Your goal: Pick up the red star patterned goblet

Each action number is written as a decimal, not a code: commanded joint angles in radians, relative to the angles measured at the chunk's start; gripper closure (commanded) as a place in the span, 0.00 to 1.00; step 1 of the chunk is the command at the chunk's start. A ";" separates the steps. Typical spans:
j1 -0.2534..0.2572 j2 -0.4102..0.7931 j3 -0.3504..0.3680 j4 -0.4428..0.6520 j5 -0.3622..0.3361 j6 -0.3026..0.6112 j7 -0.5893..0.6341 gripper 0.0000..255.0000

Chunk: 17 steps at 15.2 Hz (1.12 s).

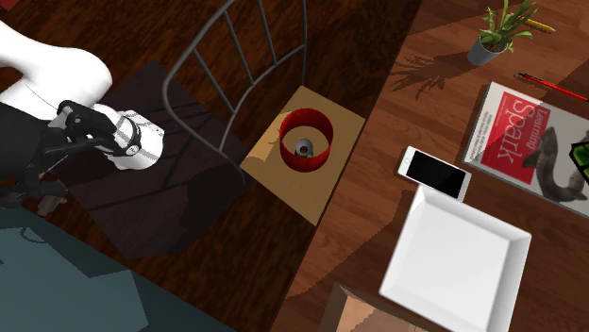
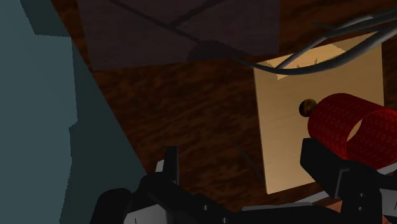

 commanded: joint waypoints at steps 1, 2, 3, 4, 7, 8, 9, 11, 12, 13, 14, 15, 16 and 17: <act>0.000 0.000 0.000 0.000 0.000 0.000 0.000 0.00; 0.004 0.002 0.020 -0.020 0.013 0.026 0.022 0.00; 0.008 0.005 0.039 -0.039 0.025 0.052 0.044 0.00; 0.012 0.010 0.059 -0.056 0.037 0.078 0.065 0.00; 0.025 0.034 0.120 -0.101 0.073 0.160 0.129 0.00; 0.029 0.046 0.141 -0.113 0.084 0.187 0.151 0.00; 0.033 0.059 0.162 -0.124 0.094 0.216 0.172 0.00; 0.041 0.090 0.204 -0.141 0.114 0.273 0.214 0.00; 0.044 0.108 0.225 -0.147 0.122 0.302 0.236 0.00; 0.046 0.128 0.247 -0.152 0.130 0.331 0.257 0.00; 0.048 0.149 0.268 -0.155 0.137 0.361 0.279 0.00; 0.050 0.172 0.290 -0.157 0.142 0.390 0.301 0.00; 0.051 0.197 0.312 -0.157 0.147 0.419 0.323 0.00; 0.051 0.223 0.334 -0.156 0.150 0.449 0.345 0.00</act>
